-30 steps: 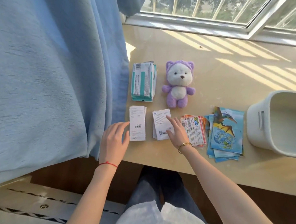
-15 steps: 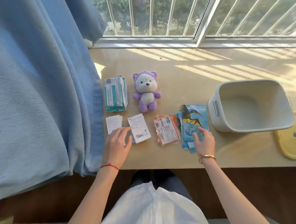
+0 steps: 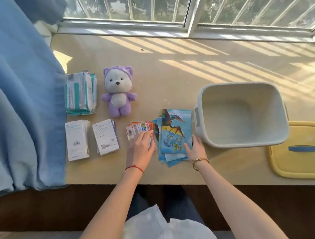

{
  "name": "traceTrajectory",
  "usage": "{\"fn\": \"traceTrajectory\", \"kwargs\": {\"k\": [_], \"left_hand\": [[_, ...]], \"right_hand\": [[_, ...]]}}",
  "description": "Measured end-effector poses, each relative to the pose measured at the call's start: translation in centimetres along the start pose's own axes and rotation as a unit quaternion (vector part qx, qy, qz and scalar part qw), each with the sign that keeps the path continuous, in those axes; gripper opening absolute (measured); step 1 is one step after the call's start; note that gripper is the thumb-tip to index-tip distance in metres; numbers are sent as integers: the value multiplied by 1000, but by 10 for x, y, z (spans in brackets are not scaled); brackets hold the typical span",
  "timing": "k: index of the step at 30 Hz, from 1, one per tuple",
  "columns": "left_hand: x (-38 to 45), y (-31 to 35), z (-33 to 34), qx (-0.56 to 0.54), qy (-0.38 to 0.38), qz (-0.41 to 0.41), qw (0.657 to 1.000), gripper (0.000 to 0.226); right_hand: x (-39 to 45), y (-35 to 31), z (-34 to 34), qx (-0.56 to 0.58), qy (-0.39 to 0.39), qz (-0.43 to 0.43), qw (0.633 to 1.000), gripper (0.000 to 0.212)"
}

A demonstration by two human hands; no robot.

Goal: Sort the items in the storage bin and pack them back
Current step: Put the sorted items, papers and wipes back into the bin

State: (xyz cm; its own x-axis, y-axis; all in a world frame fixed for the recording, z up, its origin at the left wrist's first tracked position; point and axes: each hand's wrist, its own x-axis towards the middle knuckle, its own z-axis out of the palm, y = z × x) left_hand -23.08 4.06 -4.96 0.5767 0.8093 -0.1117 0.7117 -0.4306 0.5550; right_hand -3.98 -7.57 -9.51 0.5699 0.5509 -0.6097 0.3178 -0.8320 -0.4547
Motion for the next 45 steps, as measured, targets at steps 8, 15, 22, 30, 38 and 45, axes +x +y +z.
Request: {"fn": "traceTrajectory", "kwargs": {"k": [8,15,22,30,38,45], "left_hand": [[7,13,83,-12,-24,-102,994,41],[-7,7,117,-25,-67,-155,985,47],[-15,1,122,-64,-68,-177,980,50],[-13,-5,119,-115,-65,-189,973,53],[-9,-10,122,-169,-68,-236,955,60],[-7,-11,114,-211,-64,-242,945,58]], "right_hand": [[34,22,26,8,17,18,1000,67],[37,29,40,43,65,7,997,61],[38,24,37,111,90,54,988,35],[52,31,39,116,16,94,989,17],[30,29,34,144,-16,22,989,20],[18,33,31,197,-42,31,979,32]]}}
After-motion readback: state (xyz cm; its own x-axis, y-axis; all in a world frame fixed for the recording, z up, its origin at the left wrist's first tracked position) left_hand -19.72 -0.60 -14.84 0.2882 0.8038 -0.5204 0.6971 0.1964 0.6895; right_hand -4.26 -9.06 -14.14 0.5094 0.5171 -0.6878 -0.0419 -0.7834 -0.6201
